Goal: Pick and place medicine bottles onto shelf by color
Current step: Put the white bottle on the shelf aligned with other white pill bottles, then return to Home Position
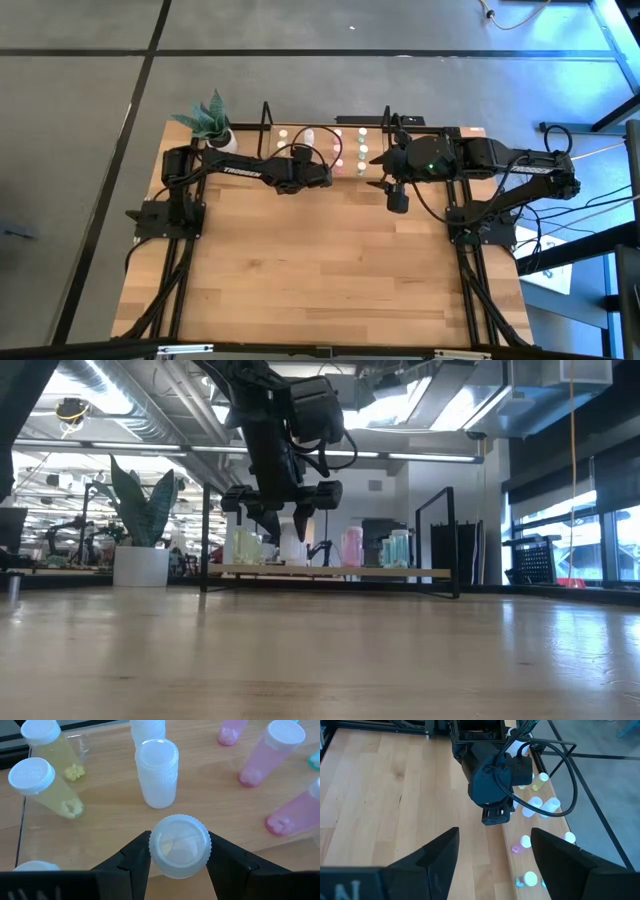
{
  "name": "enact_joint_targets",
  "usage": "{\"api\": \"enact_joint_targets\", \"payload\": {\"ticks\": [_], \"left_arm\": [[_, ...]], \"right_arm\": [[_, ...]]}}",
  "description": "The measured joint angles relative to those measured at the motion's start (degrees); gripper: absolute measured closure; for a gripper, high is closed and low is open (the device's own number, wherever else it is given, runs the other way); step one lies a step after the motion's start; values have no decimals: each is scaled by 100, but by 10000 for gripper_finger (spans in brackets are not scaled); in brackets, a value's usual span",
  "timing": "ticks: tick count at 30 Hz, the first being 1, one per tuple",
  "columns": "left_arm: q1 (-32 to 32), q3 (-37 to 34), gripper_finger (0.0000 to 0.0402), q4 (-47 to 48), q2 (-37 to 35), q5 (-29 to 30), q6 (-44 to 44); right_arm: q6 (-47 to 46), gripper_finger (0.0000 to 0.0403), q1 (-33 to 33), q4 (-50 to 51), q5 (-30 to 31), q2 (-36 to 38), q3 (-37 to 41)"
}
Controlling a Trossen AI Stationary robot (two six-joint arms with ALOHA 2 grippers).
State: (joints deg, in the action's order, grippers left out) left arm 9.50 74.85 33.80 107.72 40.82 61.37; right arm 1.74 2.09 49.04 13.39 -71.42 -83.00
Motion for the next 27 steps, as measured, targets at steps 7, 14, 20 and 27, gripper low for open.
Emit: {"api": "enact_joint_targets", "payload": {"ticks": [7, 14, 20, 27], "left_arm": [[-2, 0, 233, -79, -1, 0, 132], [-2, 0, 205, -29, -4, -2, 155], [2, 0, 176, 0, -4, -2, 133], [2, 0, 167, -29, -4, 1, 106]], "right_arm": [[8, 155, 1, 0, 0, 0, 0], [-2, 155, 2, 0, 0, 0, 0], [3, 155, 1, 0, 1, 0, 0], [8, 155, 1, 1, 1, 0, 0]]}}
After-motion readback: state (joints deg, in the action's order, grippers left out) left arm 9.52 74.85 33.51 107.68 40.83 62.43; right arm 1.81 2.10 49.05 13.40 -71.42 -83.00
